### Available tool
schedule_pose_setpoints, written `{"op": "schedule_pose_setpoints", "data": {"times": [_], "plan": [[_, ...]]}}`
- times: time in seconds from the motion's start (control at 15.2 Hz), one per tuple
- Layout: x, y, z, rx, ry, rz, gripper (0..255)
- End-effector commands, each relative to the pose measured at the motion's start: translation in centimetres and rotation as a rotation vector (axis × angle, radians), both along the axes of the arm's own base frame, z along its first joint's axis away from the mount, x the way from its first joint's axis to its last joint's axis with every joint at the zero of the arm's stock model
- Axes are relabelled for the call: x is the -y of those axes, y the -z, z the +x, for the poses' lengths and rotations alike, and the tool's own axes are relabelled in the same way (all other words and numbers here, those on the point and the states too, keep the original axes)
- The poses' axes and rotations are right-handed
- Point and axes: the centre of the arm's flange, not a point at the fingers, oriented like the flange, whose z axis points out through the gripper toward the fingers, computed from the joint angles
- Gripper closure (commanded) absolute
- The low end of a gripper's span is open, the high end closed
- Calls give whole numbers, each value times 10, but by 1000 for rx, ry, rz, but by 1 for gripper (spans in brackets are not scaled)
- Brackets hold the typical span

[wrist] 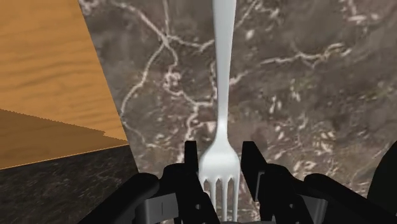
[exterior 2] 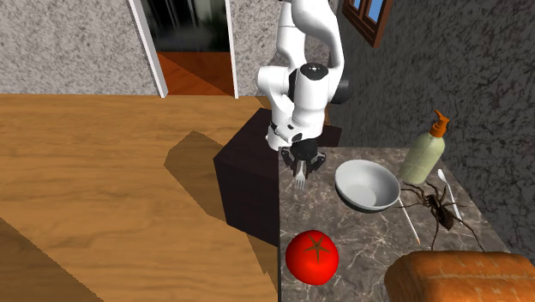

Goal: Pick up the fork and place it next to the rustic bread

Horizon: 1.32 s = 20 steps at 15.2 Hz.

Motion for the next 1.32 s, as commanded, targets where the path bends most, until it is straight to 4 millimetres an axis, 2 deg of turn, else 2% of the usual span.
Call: {"op": "schedule_pose_setpoints", "data": {"times": [0.0,1.25], "plan": [[1,-10,0,-1,0,0,255],[1,-111,0,-1,0,0,255]]}}
